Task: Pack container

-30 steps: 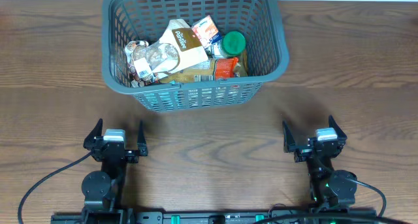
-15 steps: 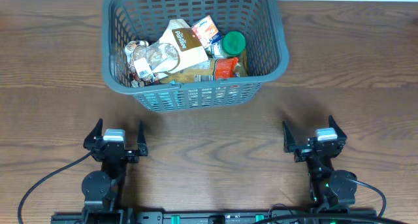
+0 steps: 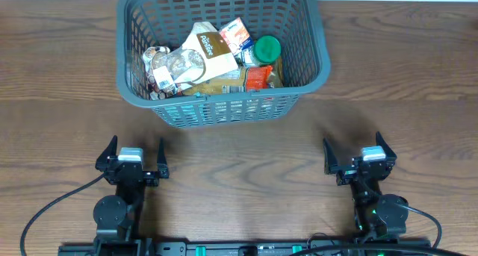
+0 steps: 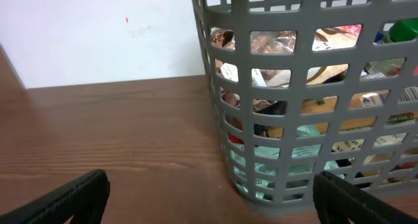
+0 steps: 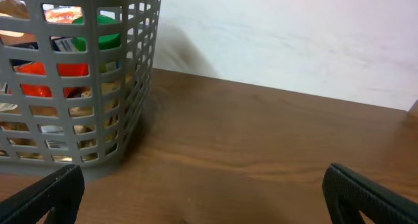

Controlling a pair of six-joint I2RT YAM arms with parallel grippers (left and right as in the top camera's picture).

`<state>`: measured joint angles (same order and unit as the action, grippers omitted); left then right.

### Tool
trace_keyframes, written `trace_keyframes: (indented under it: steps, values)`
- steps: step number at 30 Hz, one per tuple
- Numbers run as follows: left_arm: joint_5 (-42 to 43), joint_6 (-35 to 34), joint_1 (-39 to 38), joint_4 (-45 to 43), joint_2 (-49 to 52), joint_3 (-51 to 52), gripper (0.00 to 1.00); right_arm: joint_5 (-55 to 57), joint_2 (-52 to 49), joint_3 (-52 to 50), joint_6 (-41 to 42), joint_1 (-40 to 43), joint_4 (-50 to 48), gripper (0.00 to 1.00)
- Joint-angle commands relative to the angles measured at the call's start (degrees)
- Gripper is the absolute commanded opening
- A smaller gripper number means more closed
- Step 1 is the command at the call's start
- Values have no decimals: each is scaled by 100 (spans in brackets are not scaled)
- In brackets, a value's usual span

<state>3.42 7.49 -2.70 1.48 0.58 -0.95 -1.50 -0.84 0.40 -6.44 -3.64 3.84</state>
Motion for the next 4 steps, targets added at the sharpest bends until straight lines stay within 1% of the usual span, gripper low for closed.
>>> trace_keyframes:
  steps: [1,4]
  values:
    - [-46,-31,-17,238,-33,72,99,20,31,-9,79,-52,28,99]
    - [-46,-31,-17,238,-35,72,99,20,31,-9,79,-52,28,99]
